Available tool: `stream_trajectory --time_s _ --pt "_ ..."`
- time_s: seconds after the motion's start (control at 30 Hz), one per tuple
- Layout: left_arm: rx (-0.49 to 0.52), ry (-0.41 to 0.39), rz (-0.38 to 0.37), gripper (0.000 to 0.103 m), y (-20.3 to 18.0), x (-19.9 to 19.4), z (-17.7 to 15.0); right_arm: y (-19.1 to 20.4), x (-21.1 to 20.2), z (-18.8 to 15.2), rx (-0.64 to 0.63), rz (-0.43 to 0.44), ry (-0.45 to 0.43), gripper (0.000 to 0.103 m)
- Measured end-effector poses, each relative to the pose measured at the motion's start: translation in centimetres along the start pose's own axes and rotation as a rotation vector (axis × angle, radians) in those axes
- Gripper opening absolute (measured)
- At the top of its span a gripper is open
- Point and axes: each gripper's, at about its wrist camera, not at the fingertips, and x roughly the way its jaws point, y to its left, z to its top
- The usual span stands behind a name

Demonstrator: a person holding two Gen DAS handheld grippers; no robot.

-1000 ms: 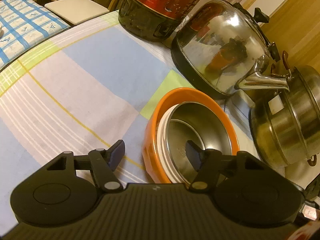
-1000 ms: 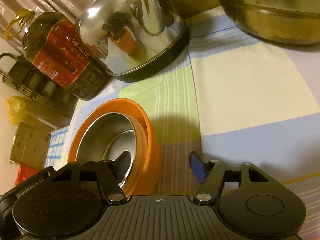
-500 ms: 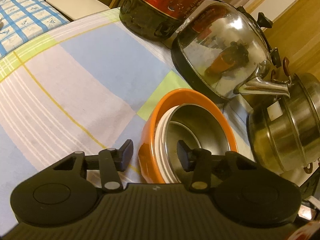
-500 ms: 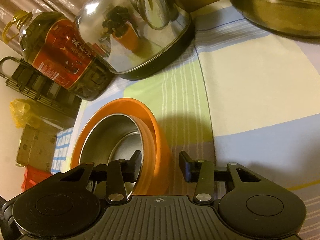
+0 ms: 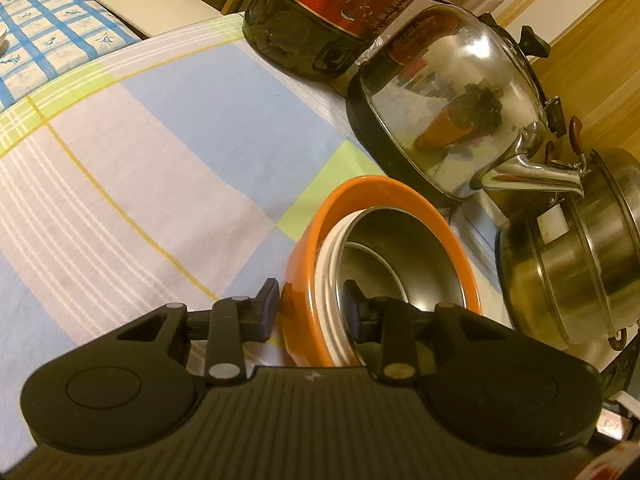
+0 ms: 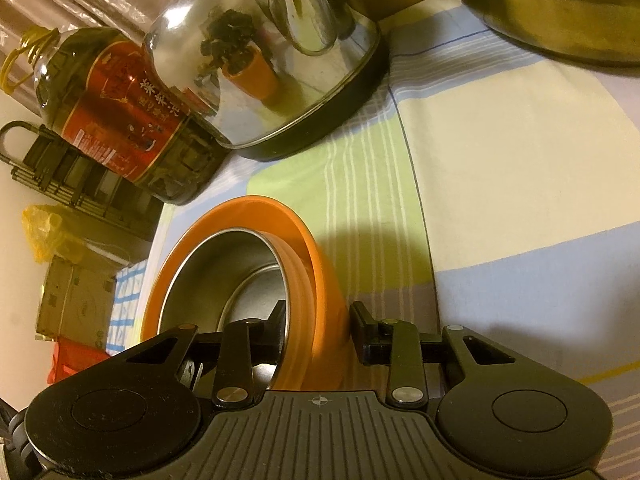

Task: Organize plates and bowls
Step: 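Close both grippers on the rim of the orange bowl, then lift the orange bowl stack with both grippers toward the pink glass plate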

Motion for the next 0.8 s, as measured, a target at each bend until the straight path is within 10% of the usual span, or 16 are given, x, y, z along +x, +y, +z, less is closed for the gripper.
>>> stream_trajectory --time_s 0.8 --pt "-0.016 -0.003 0.006 0.029 0.04 0.24 -0.11 -0.24 0.03 -0.33 0.032 0.01 -0.003 0.033"
